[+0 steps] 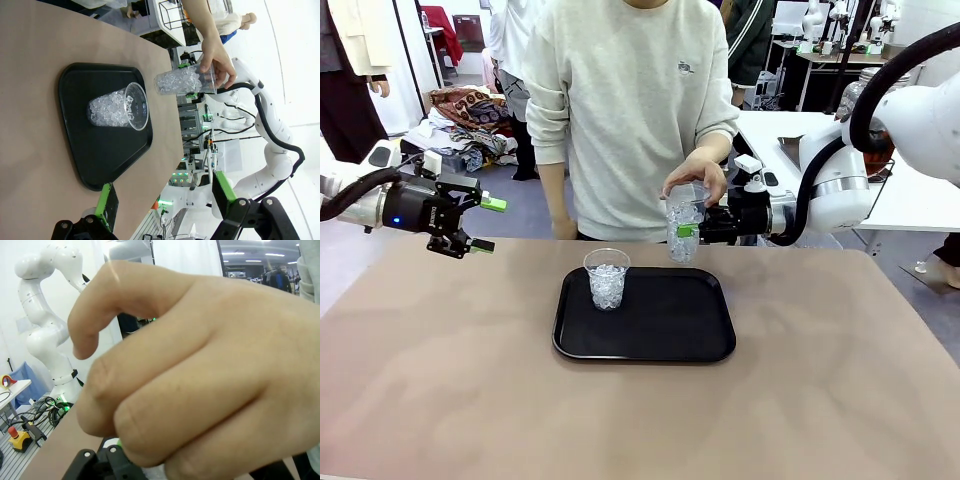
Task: Pour the drink into the iced cup.
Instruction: Open the gripper to release the iced cup you were holding.
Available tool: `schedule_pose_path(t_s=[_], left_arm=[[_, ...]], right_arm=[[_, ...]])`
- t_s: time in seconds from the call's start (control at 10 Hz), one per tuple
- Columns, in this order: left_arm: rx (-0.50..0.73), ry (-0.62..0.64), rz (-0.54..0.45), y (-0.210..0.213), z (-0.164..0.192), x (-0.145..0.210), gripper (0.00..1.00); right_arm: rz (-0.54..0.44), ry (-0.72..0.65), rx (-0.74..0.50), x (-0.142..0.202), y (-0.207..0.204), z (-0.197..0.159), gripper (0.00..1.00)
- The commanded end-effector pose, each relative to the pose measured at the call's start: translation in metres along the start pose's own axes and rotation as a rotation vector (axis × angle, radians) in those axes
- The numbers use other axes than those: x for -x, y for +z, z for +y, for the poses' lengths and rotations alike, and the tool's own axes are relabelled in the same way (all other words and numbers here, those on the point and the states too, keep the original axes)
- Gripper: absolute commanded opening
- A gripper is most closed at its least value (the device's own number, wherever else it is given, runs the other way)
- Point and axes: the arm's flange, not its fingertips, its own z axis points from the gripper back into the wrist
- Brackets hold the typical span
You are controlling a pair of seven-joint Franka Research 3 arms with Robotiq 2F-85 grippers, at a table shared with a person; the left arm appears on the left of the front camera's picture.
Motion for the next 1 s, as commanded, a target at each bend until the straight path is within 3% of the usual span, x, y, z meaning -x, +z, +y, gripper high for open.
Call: schedule_pose_path(t_s=[0.0, 0.4, 0.5, 0.6, 0.9], left_arm=[[0.001, -0.002, -0.002, 0.000, 0.000, 0.000, 1.00], [0.001, -0.002, -0.002, 0.000, 0.000, 0.000, 1.00], [0.001, -0.002, -0.002, 0.000, 0.000, 0.000, 1.00], [0.001, -0.002, -0.002, 0.000, 0.000, 0.000, 1.00], [0.001, -0.002, -0.002, 0.000, 0.000, 0.000, 1.00]], right_arm=[[-0.001, 0.005, 0.000, -0.004, 0.000, 0.001, 0.77], [-0.001, 0.005, 0.000, -0.004, 0.000, 0.001, 0.77], [0.000, 0.000, 0.000, 0.000, 0.000, 0.000, 0.93], [-0.001, -0.007, -0.002, 0.000, 0.002, 0.000, 1.00], [0.001, -0.011, 0.050, 0.000, 0.019, 0.002, 1.00]])
